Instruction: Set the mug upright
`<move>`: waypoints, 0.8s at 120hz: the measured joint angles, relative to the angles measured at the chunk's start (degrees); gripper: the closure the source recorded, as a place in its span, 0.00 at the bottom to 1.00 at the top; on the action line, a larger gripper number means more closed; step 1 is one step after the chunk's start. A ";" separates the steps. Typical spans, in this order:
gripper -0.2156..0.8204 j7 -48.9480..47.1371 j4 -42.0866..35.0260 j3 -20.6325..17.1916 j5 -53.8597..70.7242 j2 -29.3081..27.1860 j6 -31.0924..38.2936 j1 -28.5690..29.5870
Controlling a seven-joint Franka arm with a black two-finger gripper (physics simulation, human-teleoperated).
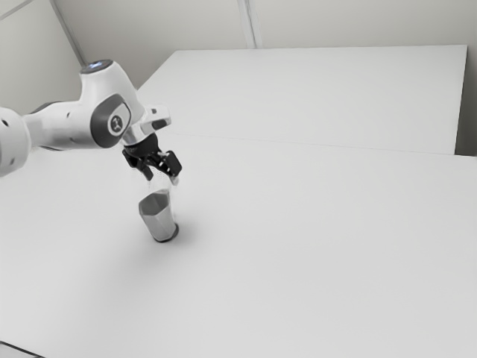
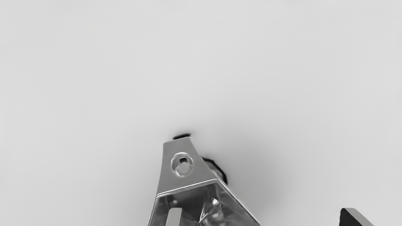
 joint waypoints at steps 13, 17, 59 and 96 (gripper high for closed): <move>0.25 -0.53 10.55 -0.05 0.03 2.35 -5.84 -0.68; 0.24 -0.68 13.66 -0.04 0.06 3.18 -7.83 -0.68; 0.21 -1.70 32.84 0.12 0.20 7.25 -25.25 -1.44; 0.21 -2.16 33.15 0.20 -0.30 7.21 -29.10 -1.44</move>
